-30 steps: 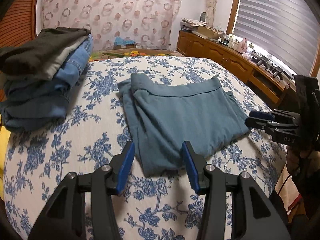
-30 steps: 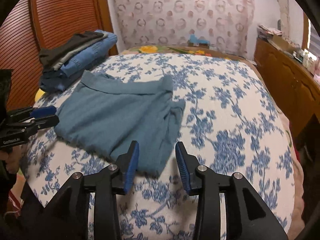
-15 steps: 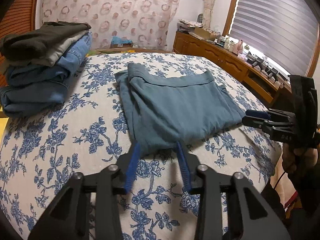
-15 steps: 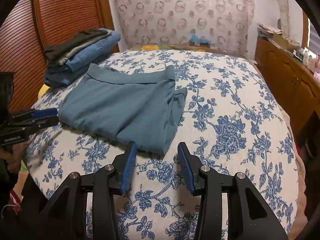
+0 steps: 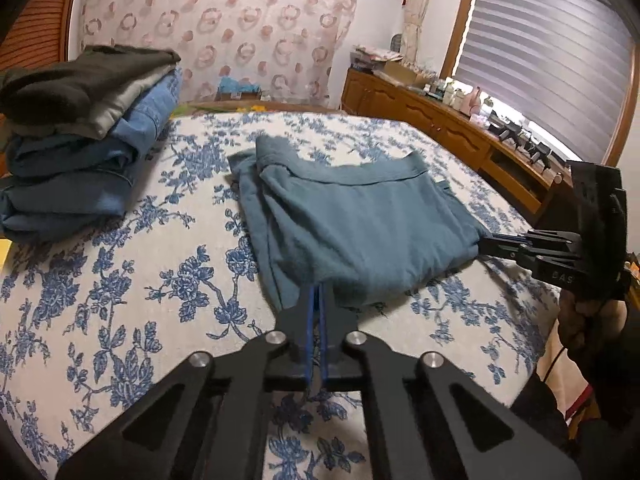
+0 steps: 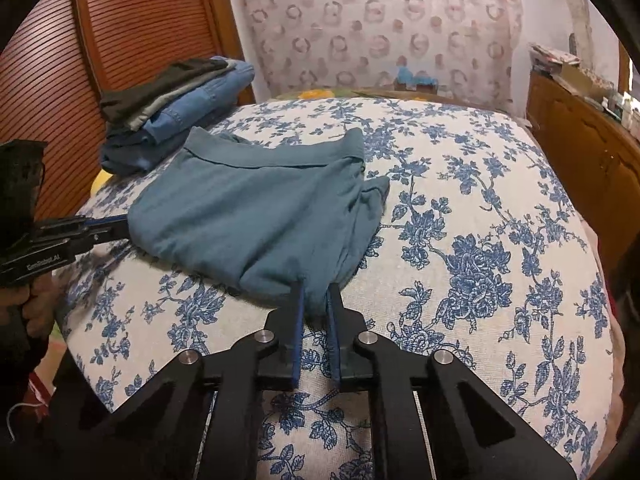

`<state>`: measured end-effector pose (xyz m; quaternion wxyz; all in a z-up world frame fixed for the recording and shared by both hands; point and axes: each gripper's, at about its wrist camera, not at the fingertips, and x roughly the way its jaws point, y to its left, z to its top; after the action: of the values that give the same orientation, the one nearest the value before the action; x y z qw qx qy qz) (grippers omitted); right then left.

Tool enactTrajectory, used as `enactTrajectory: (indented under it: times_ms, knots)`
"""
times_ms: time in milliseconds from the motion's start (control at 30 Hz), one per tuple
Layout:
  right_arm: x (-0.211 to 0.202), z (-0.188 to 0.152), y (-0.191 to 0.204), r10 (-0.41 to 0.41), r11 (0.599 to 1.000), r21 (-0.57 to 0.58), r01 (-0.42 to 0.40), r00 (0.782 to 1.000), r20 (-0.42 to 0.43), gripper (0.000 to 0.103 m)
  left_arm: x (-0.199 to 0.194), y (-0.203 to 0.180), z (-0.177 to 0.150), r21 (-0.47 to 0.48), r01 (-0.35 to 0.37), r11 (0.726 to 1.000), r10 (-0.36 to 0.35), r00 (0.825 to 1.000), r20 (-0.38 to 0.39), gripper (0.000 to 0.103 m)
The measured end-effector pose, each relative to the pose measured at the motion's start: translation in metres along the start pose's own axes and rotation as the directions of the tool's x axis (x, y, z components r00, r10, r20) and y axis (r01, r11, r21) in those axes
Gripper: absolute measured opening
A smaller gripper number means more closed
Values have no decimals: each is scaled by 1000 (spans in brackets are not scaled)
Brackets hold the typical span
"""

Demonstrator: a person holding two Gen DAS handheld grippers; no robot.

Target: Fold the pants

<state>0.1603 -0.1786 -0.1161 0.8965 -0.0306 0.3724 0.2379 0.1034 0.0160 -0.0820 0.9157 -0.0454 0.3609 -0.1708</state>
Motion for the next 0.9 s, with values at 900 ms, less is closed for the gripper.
enactTrajectory:
  times_ms: [900]
  knots:
    - [-47,-14,-6,-22,999,32,21,999,28,17,-32,-10,-6,7,-43,999,43,999,26,31]
